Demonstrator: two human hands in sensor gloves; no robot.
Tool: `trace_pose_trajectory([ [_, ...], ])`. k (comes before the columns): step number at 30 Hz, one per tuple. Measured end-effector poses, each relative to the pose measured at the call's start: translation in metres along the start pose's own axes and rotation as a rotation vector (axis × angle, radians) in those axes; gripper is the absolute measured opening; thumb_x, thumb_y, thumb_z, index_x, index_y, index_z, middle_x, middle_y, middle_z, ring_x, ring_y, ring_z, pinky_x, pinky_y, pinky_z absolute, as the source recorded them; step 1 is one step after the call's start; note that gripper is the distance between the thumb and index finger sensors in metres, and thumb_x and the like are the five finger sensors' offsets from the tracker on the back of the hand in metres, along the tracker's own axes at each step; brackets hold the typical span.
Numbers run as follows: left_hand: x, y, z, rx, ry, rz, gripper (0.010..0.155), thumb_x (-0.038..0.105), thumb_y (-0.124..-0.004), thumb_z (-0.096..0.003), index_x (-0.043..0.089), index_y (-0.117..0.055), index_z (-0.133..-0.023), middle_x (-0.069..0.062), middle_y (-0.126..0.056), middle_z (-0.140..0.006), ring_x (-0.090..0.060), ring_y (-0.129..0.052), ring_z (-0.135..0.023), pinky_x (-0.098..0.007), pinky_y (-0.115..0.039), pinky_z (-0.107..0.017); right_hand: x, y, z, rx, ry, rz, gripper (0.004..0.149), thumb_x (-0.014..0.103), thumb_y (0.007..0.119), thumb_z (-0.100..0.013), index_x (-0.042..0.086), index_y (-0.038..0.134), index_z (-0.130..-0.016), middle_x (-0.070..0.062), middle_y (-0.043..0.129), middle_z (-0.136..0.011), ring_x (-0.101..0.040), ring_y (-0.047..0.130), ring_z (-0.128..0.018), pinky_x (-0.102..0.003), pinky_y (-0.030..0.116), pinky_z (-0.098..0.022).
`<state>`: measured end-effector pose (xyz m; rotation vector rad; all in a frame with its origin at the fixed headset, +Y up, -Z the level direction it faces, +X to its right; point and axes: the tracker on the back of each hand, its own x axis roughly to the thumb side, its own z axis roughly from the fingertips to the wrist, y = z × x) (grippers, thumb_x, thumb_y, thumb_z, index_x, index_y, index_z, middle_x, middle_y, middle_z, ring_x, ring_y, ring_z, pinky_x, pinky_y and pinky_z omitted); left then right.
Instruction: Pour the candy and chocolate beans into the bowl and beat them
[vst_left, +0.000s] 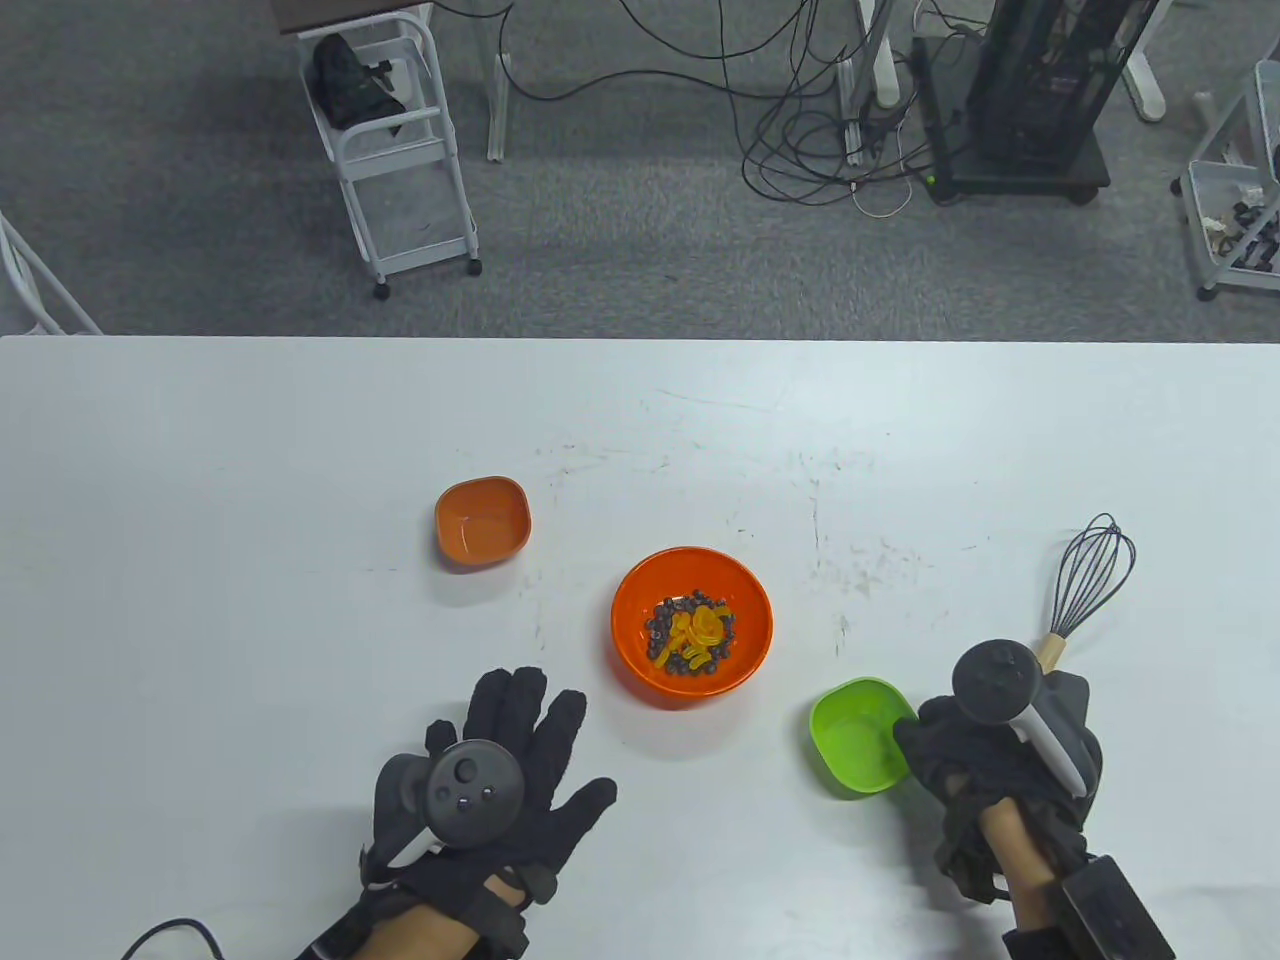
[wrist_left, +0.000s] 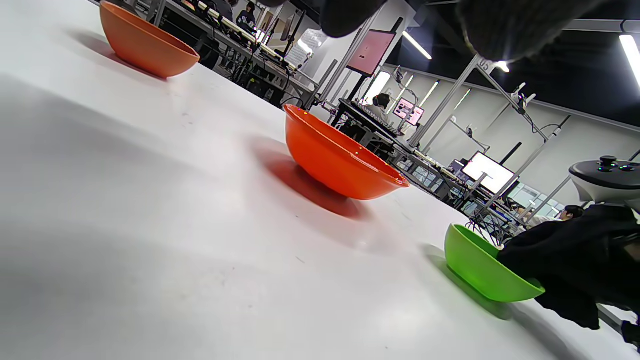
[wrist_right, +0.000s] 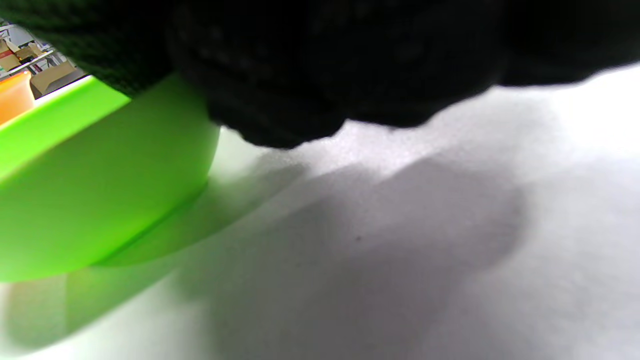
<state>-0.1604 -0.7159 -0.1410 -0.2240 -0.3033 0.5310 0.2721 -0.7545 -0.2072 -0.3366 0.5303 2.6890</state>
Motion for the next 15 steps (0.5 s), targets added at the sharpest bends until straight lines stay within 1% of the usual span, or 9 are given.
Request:
trace_pose_trajectory([
  [6,0.000,-0.001,0.000,-0.008,-0.001,-0.005,0.085,0.073,-0.065,-0.0487,0.030,-0.035,-0.116,-0.016,-0.018,-0.121,-0.048,-0.011,-0.109,-0.088,-0.020,-0.056,-0.002,0.000,0.001,-0.003,0.007,-0.012,0.044,0.050,0.081,-0.048,0.013,0.092,-0.069,0.001,0.101,-0.030,-0.022,0.098,-0.013,-0.043,0.090,-0.012],
  [7,0.000,-0.001,0.000,-0.010,0.000,0.003,0.085,0.073,-0.065,-0.0487,0.030,-0.035,-0.116,-0.015,-0.017,-0.121,-0.048,-0.011,-0.109,-0.088,-0.020,-0.056,-0.003,-0.002,0.002,0.000,0.002,-0.018,0.046,0.052,0.081,-0.048,0.013,0.091,-0.070,0.001,0.101,-0.031,-0.022,0.099,-0.013,-0.043,0.090,-0.012],
  [10,0.000,-0.001,0.000,-0.014,-0.002,0.010,0.085,0.073,-0.065,-0.0487,0.029,-0.035,-0.116,-0.015,-0.017,-0.121,-0.048,-0.011,-0.109,-0.088,-0.020,-0.056,-0.007,-0.009,0.005,-0.013,-0.014,-0.071,0.057,0.060,0.076,-0.046,0.013,0.090,-0.075,0.000,0.101,-0.034,-0.023,0.099,-0.015,-0.043,0.090,-0.013],
  [12,0.001,-0.002,0.000,-0.018,-0.009,0.008,0.086,0.073,-0.065,-0.0486,0.029,-0.035,-0.116,-0.015,-0.017,-0.121,-0.048,-0.011,-0.109,-0.088,-0.020,-0.055,-0.011,-0.017,0.008,-0.078,-0.011,-0.077,0.061,0.062,0.073,-0.046,0.012,0.089,-0.078,-0.001,0.102,-0.037,-0.025,0.099,-0.017,-0.044,0.089,-0.014],
  [14,0.001,-0.002,0.001,-0.018,-0.012,0.012,0.085,0.073,-0.065,-0.0486,0.030,-0.035,-0.116,-0.015,-0.017,-0.121,-0.048,-0.011,-0.109,-0.088,-0.020,-0.055,-0.018,-0.031,0.010,-0.182,0.031,-0.083,0.062,0.062,0.072,-0.046,0.012,0.089,-0.078,-0.002,0.102,-0.039,-0.027,0.099,-0.019,-0.045,0.089,-0.015],
  [15,0.002,-0.002,0.001,-0.017,-0.015,0.011,0.085,0.073,-0.065,-0.0486,0.030,-0.035,-0.115,-0.015,-0.017,-0.121,-0.048,-0.011,-0.109,-0.088,-0.020,-0.055,-0.022,-0.036,0.010,-0.213,0.048,-0.088,0.063,0.062,0.071,-0.046,0.012,0.088,-0.079,-0.003,0.102,-0.041,-0.027,0.100,-0.020,-0.045,0.089,-0.016],
])
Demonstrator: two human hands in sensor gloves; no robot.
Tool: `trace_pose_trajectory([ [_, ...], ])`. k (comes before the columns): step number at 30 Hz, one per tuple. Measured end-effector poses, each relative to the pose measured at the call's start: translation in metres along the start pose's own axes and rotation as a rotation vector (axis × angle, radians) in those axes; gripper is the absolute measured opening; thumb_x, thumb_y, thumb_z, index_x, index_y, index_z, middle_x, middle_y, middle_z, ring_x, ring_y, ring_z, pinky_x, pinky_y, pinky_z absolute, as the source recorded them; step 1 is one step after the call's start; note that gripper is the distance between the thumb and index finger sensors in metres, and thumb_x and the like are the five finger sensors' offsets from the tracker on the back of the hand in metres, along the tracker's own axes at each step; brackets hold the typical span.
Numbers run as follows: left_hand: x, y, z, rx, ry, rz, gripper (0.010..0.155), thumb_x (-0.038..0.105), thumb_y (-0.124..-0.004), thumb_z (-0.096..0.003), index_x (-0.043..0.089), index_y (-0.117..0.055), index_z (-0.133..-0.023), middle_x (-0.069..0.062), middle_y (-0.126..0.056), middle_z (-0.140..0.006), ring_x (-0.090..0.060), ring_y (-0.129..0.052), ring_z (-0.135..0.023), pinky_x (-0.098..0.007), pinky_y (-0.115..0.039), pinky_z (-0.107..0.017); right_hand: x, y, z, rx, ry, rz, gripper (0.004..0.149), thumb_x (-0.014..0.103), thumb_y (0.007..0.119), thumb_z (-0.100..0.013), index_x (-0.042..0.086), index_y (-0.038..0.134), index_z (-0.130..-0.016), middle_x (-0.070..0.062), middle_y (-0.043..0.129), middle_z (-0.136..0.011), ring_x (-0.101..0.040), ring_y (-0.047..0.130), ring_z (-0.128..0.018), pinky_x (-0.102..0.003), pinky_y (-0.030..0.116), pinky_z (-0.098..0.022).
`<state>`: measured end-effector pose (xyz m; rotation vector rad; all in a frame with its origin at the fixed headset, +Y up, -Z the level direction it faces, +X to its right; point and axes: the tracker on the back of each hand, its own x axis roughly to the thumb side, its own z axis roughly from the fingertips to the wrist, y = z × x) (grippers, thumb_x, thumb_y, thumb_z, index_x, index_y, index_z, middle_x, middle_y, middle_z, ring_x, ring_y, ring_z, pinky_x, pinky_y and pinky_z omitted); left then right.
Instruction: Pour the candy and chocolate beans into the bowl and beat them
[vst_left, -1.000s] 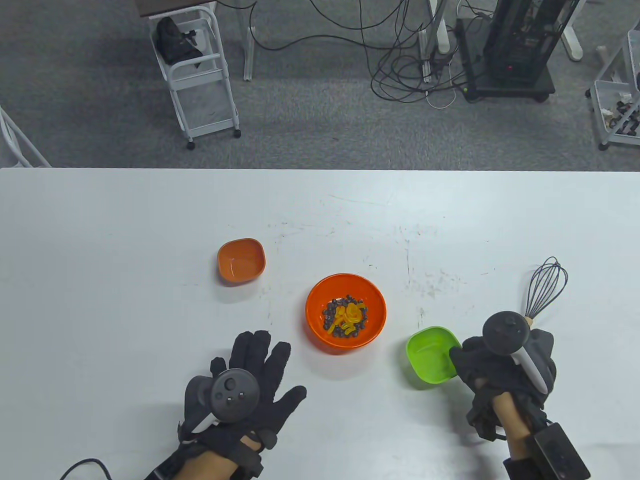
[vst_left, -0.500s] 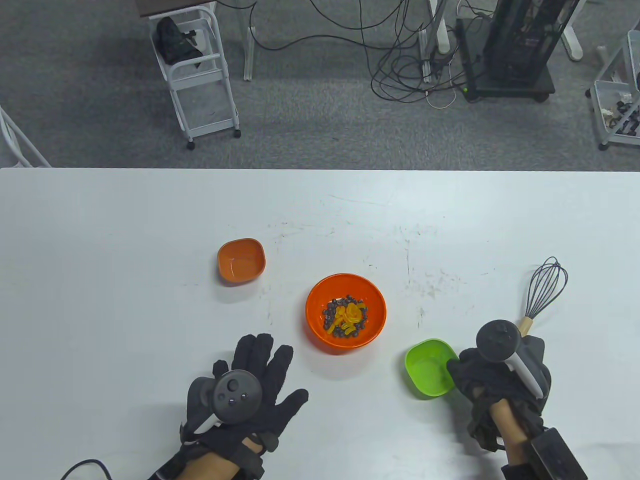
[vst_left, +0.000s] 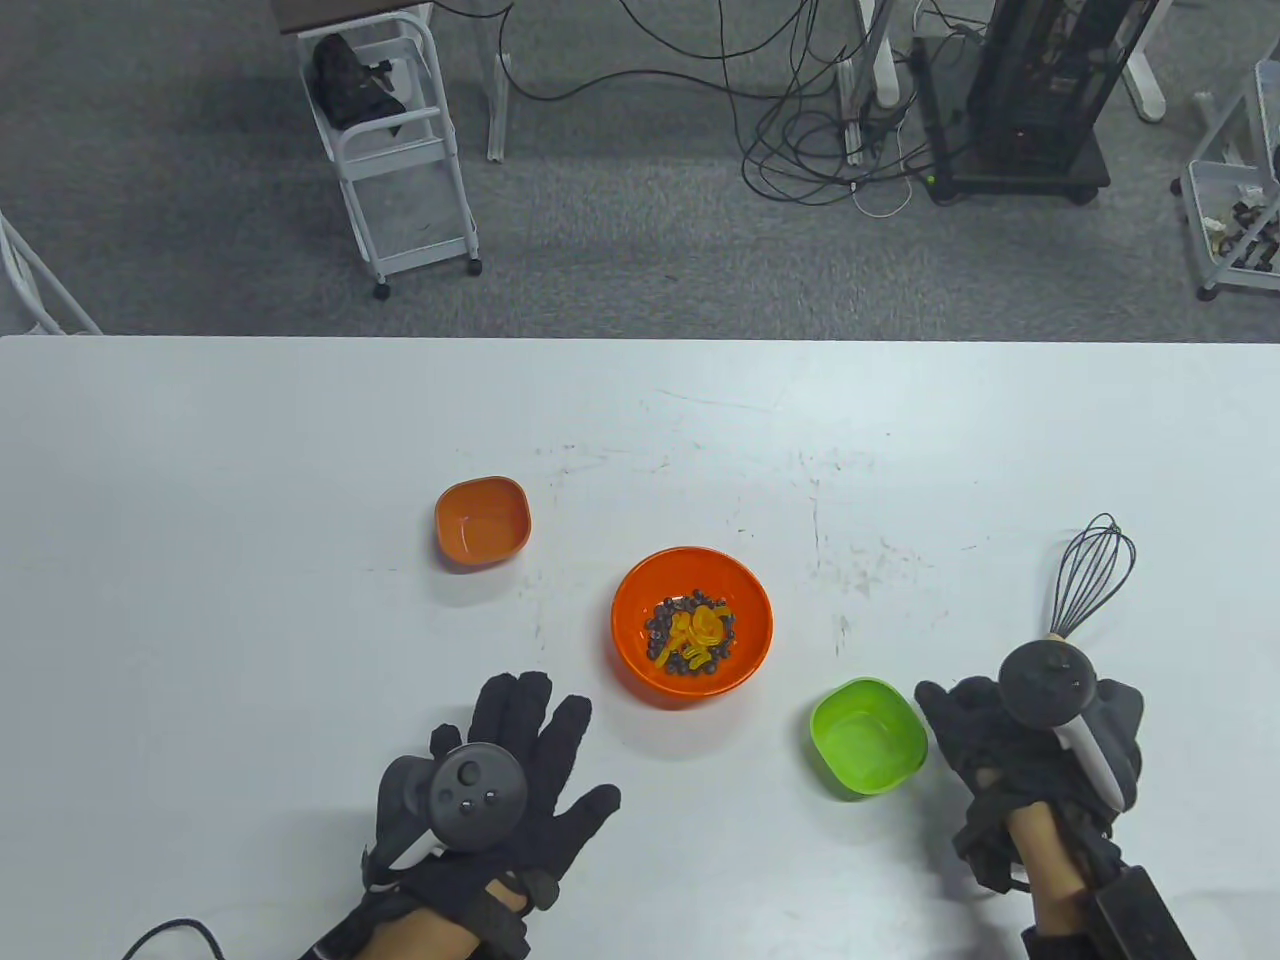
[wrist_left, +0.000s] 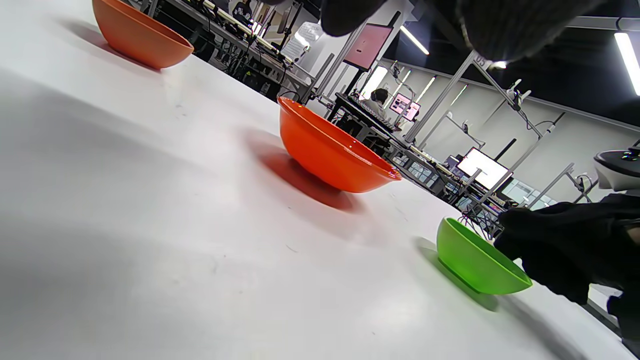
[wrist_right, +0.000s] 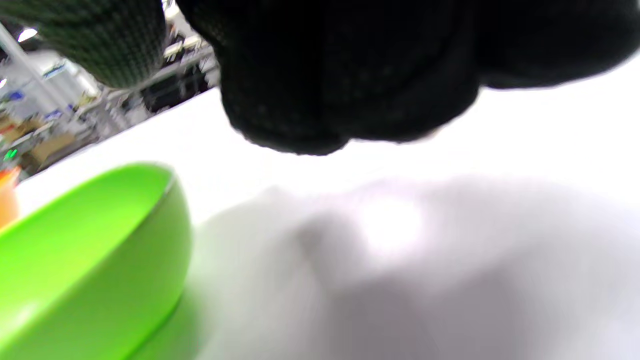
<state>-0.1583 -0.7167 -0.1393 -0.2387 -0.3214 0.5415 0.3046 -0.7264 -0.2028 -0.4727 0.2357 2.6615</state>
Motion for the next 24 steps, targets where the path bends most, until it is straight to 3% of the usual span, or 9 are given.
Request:
trace_pose_trajectory([
  [5,0.000,0.000,0.000,-0.003,-0.004,-0.006,0.085,0.073,-0.065,-0.0486,0.030,-0.035,-0.115,-0.015,-0.017,-0.121,-0.048,-0.011,-0.109,-0.088,-0.020,-0.055,-0.016,-0.035,-0.014,-0.146,0.177,-0.002,0.065,0.063,0.071,-0.047,0.011,0.087,-0.082,-0.005,0.102,-0.045,-0.029,0.099,-0.022,-0.045,0.089,-0.017],
  [9,0.001,-0.001,0.000,-0.005,-0.006,-0.011,0.085,0.073,-0.065,-0.0487,0.030,-0.035,-0.116,-0.015,-0.017,-0.121,-0.048,-0.011,-0.109,-0.088,-0.020,-0.056,-0.029,-0.043,-0.028,-0.193,0.299,0.096,0.067,0.066,0.073,-0.046,0.012,0.083,-0.085,-0.007,0.098,-0.055,-0.030,0.097,-0.028,-0.041,0.089,-0.018],
  [12,0.002,-0.001,-0.001,-0.007,-0.010,-0.016,0.085,0.073,-0.065,-0.0487,0.029,-0.035,-0.116,-0.016,-0.017,-0.121,-0.048,-0.011,-0.109,-0.088,-0.020,-0.056,-0.041,-0.036,-0.041,-0.141,0.379,0.084,0.070,0.067,0.073,-0.046,0.011,0.079,-0.088,-0.009,0.095,-0.063,-0.030,0.096,-0.031,-0.038,0.089,-0.017],
  [17,0.003,-0.004,-0.001,-0.017,-0.014,-0.025,0.085,0.073,-0.065,-0.0487,0.029,-0.035,-0.116,-0.016,-0.017,-0.121,-0.048,-0.011,-0.109,-0.088,-0.020,-0.055,-0.049,-0.018,-0.056,-0.151,0.433,0.152,0.070,0.067,0.074,-0.046,0.012,0.078,-0.088,-0.009,0.093,-0.065,-0.026,0.097,-0.028,-0.035,0.090,-0.014],
  [21,0.003,-0.004,-0.001,-0.022,-0.017,-0.025,0.085,0.073,-0.065,-0.0488,0.029,-0.035,-0.116,-0.016,-0.017,-0.121,-0.048,-0.011,-0.109,-0.088,-0.020,-0.055,-0.050,-0.004,-0.063,-0.097,0.423,0.161,0.079,0.074,0.074,-0.042,0.011,0.077,-0.089,-0.009,0.092,-0.068,-0.026,0.097,-0.029,-0.034,0.090,-0.015],
  [24,0.007,-0.006,0.000,-0.032,-0.028,-0.039,0.085,0.073,-0.065,-0.0487,0.029,-0.035,-0.116,-0.015,-0.017,-0.121,-0.048,-0.011,-0.109,-0.088,-0.020,-0.055,-0.045,-0.001,-0.065,-0.139,0.420,0.209,0.079,0.074,0.077,-0.039,0.011,0.078,-0.087,-0.008,0.092,-0.065,-0.025,0.096,-0.028,-0.034,0.089,-0.014],
])
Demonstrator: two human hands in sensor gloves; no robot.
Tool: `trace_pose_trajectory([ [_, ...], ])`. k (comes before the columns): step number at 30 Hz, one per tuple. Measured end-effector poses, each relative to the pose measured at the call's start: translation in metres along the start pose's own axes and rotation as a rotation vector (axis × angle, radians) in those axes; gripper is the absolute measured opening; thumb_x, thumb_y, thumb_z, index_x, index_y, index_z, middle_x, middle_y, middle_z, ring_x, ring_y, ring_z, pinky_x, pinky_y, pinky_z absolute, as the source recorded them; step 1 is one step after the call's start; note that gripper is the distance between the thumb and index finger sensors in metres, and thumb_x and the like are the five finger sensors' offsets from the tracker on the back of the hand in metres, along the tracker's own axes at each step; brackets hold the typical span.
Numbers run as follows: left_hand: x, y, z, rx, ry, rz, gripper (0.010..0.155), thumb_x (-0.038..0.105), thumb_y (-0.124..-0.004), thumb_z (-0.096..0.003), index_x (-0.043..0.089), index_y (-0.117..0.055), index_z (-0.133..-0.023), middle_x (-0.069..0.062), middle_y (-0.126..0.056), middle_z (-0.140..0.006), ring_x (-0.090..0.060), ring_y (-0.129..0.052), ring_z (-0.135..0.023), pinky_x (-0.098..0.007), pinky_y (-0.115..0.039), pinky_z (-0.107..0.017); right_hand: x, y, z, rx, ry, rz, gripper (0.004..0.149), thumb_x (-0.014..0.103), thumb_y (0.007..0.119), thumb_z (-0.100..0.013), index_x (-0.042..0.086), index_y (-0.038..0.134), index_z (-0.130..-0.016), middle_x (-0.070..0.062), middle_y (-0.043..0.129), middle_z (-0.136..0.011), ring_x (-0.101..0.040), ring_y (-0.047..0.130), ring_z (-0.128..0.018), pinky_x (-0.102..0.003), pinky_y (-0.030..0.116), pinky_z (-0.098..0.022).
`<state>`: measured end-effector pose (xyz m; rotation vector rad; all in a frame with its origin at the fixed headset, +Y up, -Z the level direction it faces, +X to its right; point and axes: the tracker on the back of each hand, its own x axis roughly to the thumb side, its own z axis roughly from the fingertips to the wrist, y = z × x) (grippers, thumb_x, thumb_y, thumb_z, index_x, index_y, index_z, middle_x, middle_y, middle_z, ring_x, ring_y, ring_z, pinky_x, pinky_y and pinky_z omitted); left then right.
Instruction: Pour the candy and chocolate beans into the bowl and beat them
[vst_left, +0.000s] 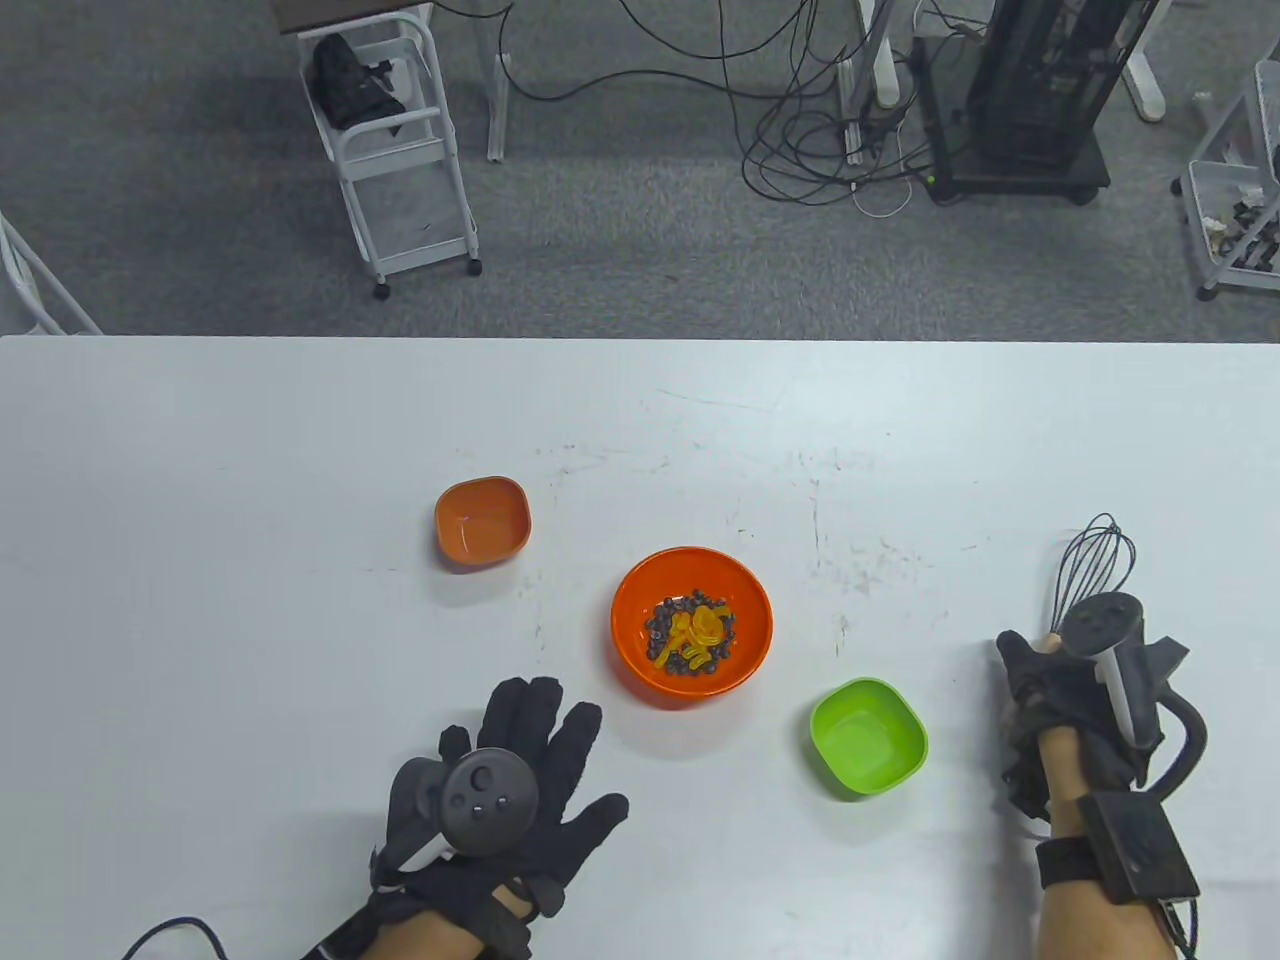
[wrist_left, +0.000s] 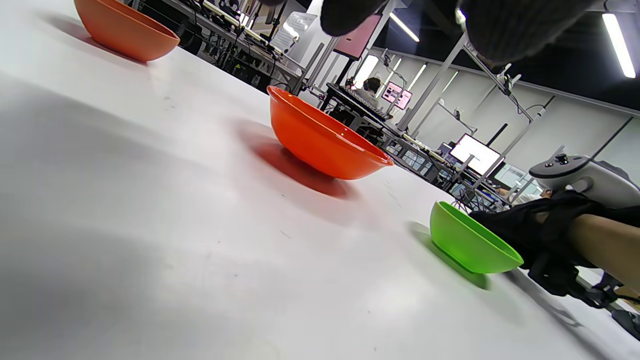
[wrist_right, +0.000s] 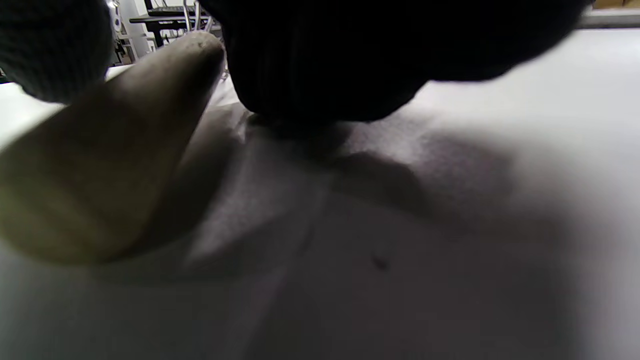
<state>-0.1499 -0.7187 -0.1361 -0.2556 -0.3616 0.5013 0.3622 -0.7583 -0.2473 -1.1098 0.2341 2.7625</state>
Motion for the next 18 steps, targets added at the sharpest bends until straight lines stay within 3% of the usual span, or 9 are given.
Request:
trace_pose_trajectory([
  [6,0.004,-0.005,0.001,-0.017,-0.015,-0.014,0.085,0.073,-0.065,-0.0487,0.030,-0.035,-0.116,-0.016,-0.017,-0.121,-0.048,-0.011,-0.109,-0.088,-0.020,-0.055,0.006,0.003,0.001,-0.058,-0.016,0.055,0.068,0.065,0.084,-0.042,0.010,0.080,-0.083,-0.007,0.093,-0.060,-0.023,0.096,-0.025,-0.034,0.089,-0.012],
  [12,0.004,-0.008,-0.001,-0.036,-0.009,-0.013,0.085,0.073,-0.065,-0.0486,0.030,-0.035,-0.115,-0.016,-0.018,-0.121,-0.048,-0.011,-0.109,-0.088,-0.021,-0.055,0.000,-0.002,0.000,-0.055,-0.024,-0.033,0.061,0.059,0.083,-0.045,0.010,0.081,-0.082,-0.006,0.094,-0.059,-0.023,0.097,-0.024,-0.036,0.090,-0.012],
  [18,0.003,-0.007,-0.001,-0.037,0.001,-0.006,0.086,0.073,-0.065,-0.0485,0.030,-0.035,-0.115,-0.016,-0.017,-0.121,-0.048,-0.011,-0.109,-0.088,-0.020,-0.056,0.002,-0.021,0.013,-0.124,-0.117,-0.143,0.060,0.057,0.081,-0.047,0.011,0.078,-0.084,-0.008,0.094,-0.065,-0.029,0.102,-0.035,-0.045,0.093,-0.023],
])
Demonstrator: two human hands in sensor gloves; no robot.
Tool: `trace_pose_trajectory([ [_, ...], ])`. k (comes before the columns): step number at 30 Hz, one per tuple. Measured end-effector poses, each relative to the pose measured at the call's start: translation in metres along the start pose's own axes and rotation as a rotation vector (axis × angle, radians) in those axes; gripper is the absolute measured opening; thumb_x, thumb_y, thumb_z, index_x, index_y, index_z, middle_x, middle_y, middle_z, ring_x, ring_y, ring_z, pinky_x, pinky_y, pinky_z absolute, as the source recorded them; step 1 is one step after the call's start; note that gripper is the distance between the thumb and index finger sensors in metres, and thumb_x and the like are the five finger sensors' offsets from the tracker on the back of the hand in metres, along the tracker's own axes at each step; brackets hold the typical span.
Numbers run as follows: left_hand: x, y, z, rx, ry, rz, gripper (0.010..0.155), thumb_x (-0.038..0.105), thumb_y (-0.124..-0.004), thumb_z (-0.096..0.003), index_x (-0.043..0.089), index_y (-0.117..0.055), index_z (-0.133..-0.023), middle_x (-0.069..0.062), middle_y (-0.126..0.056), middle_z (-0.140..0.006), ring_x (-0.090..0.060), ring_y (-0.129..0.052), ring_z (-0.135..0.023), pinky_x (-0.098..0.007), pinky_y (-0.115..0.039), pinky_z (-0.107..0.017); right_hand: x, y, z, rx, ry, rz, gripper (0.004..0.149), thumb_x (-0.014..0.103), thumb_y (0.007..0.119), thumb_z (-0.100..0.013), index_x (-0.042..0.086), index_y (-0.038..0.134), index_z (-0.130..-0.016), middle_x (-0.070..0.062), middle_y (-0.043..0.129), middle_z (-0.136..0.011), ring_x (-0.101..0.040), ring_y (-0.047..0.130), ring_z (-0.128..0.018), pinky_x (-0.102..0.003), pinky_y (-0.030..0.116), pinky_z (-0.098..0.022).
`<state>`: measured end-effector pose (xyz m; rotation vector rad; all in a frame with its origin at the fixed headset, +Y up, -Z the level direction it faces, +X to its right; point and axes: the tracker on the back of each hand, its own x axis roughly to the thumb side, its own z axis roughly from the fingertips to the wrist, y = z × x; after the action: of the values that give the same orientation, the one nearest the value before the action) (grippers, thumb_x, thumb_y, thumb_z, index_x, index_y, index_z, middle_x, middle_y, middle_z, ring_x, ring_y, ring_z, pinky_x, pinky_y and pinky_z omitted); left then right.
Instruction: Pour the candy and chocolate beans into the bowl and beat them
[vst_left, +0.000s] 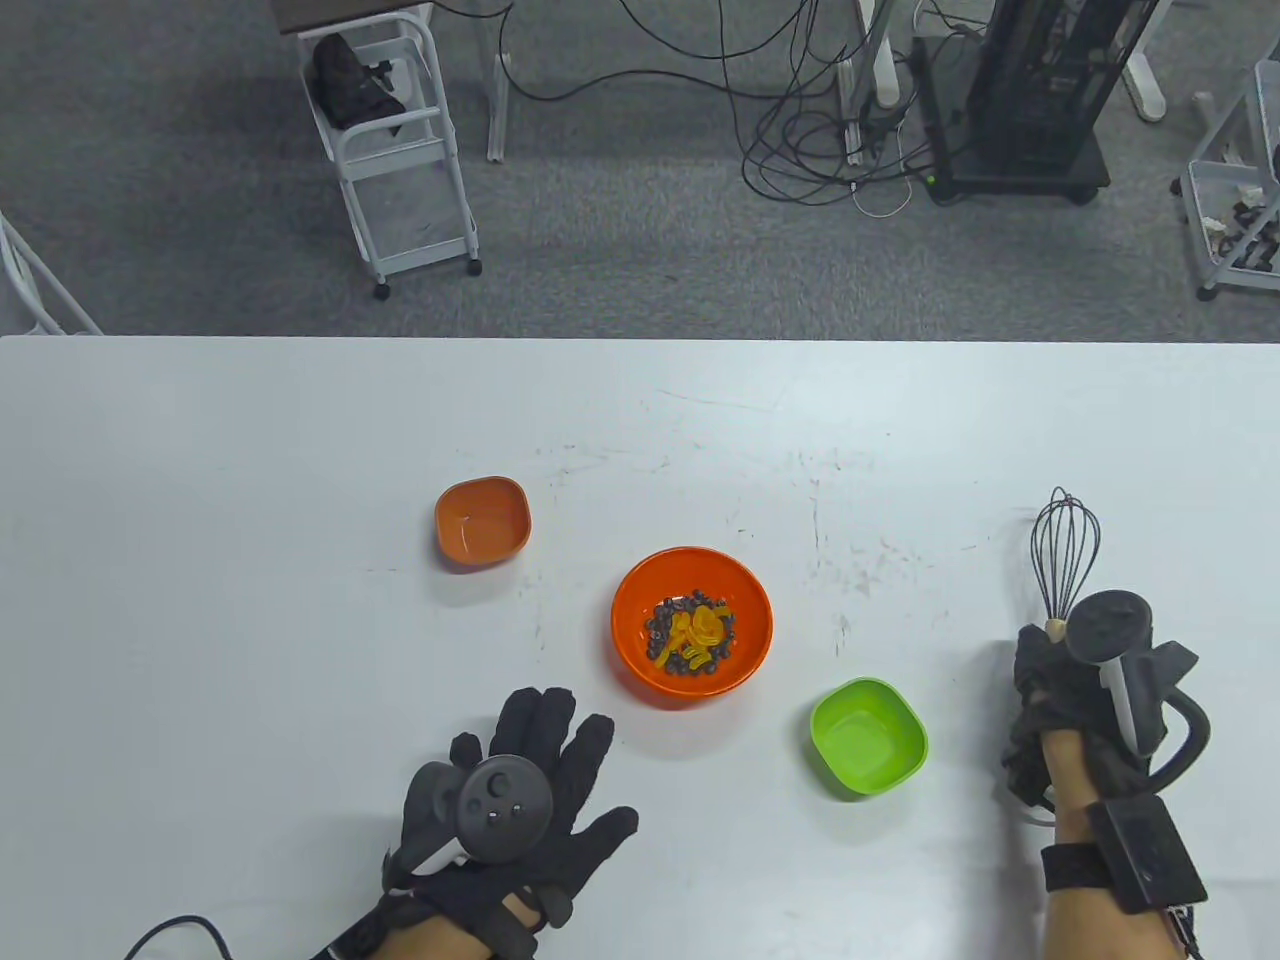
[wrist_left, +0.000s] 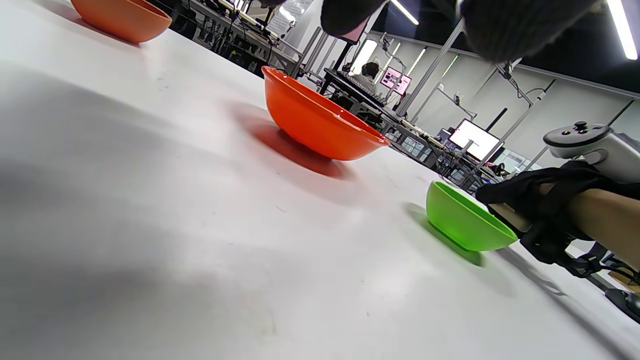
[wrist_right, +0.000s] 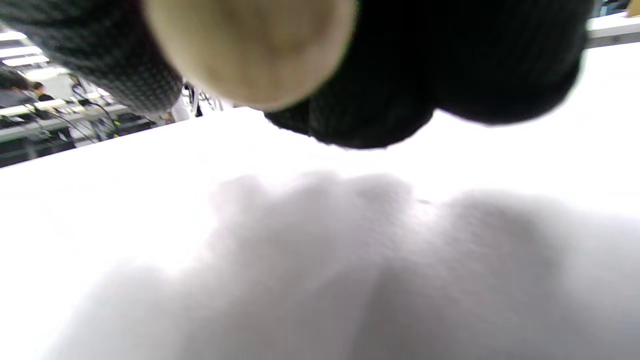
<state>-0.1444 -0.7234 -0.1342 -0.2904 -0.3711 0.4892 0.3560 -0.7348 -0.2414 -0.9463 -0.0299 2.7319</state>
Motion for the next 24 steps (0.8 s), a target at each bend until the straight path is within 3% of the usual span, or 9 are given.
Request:
trace_pose_trajectory([
  [11,-0.004,0.003,-0.002,0.008,0.019,0.021,0.085,0.073,-0.066,-0.0487,0.030,-0.034,-0.115,-0.015,-0.017,-0.121,-0.048,-0.011,-0.109,-0.088,-0.020,-0.056,0.038,-0.031,0.046,-0.136,-0.349,-0.195,0.059,0.053,0.080,-0.046,0.013,0.075,-0.089,-0.011,0.092,-0.075,-0.035,0.105,-0.049,-0.053,0.093,-0.032],
  [16,-0.006,0.006,-0.009,0.108,-0.065,0.099,0.083,0.070,-0.068,-0.0482,0.028,-0.040,-0.114,-0.016,-0.024,-0.121,-0.047,-0.019,-0.110,-0.085,-0.030,-0.061,0.052,-0.040,0.072,-0.098,-0.510,-0.314,0.059,0.052,0.080,-0.046,0.014,0.074,-0.090,-0.011,0.092,-0.075,-0.034,0.104,-0.049,-0.053,0.093,-0.033],
  [20,-0.011,0.010,-0.022,0.128,-0.037,0.121,0.086,0.070,-0.067,-0.0485,0.036,-0.022,-0.113,-0.013,-0.015,-0.120,-0.046,-0.014,-0.110,-0.085,-0.028,-0.063,0.063,-0.042,0.093,-0.100,-0.628,-0.375,0.059,0.051,0.081,-0.046,0.015,0.073,-0.091,-0.010,0.092,-0.076,-0.034,0.104,-0.048,-0.053,0.093,-0.032],
  [24,-0.010,0.022,-0.031,0.145,-0.017,0.177,0.085,0.070,-0.068,-0.0488,0.035,-0.024,-0.113,-0.014,-0.016,-0.120,-0.048,-0.017,-0.110,-0.085,-0.033,-0.063,0.071,-0.042,0.106,-0.061,-0.698,-0.399,0.058,0.048,0.081,-0.046,0.016,0.073,-0.093,-0.009,0.092,-0.075,-0.031,0.103,-0.042,-0.052,0.093,-0.033],
])
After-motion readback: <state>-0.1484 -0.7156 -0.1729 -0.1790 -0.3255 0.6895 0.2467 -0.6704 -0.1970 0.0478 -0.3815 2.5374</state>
